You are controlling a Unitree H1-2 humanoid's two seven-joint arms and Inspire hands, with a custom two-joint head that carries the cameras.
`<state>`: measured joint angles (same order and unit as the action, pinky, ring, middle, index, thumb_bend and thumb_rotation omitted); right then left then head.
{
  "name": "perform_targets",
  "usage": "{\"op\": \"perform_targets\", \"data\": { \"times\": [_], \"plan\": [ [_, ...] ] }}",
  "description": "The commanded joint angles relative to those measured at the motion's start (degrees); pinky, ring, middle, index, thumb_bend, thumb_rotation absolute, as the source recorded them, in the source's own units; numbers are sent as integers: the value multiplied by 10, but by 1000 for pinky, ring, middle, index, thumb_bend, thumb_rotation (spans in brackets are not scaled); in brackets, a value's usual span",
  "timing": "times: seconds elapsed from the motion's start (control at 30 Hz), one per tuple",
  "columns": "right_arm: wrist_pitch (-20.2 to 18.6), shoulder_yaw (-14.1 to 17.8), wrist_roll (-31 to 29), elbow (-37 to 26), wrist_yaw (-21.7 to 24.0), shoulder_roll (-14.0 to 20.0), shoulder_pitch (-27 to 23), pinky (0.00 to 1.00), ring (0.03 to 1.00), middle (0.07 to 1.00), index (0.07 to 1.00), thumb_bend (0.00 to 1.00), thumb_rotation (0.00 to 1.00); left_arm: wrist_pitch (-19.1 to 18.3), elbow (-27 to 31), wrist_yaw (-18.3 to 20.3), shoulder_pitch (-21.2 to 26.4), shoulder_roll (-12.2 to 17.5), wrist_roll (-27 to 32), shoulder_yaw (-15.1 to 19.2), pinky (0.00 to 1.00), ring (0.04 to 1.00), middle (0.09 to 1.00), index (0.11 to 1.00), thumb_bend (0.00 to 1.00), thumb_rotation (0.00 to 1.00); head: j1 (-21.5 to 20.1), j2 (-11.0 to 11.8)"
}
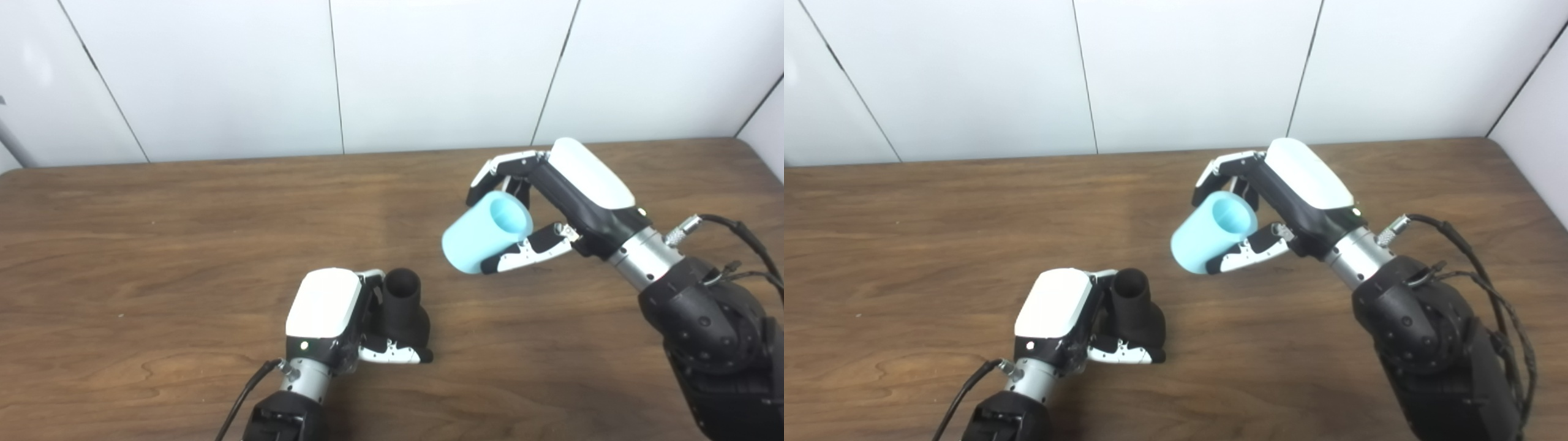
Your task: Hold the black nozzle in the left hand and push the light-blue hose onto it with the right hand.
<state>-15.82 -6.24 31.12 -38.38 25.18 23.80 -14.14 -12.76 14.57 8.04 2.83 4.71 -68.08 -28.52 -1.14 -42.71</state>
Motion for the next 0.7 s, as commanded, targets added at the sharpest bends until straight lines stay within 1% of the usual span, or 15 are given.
{"op": "perform_targets", "data": {
  "times": [0.0,0.07,0.23,0.4,0.53,0.67],
  "plan": [
    [-9,2,3,-29,4,-4,-17,364,398,511,494,517,0,1,-18,18,-11,-6,-3,-15,679,569,452,498,524,0,-1,-2],
    [-7,-1,1,-31,5,-11,-16,378,407,508,495,518,0,0,-16,20,-11,-8,-3,-15,673,562,446,499,524,0,1,-3],
    [-10,-9,12,-37,13,-25,-9,376,410,507,496,518,0,-1,-14,24,-11,-9,-6,-17,680,568,455,496,525,0,5,-5],
    [-2,-14,3,-36,15,-34,0,373,407,511,490,518,0,-4,-12,24,-12,-11,-8,-19,678,573,463,495,525,0,6,-6],
    [-18,-20,-5,-42,30,-39,5,384,415,512,484,518,0,-7,-9,26,-14,-12,-8,-19,685,571,458,495,525,0,8,-7],
    [-16,-27,0,-42,33,-44,8,396,416,513,483,518,0,-8,-8,25,-15,-12,-8,-20,681,568,449,497,525,0,10,-8]
  ]
}}
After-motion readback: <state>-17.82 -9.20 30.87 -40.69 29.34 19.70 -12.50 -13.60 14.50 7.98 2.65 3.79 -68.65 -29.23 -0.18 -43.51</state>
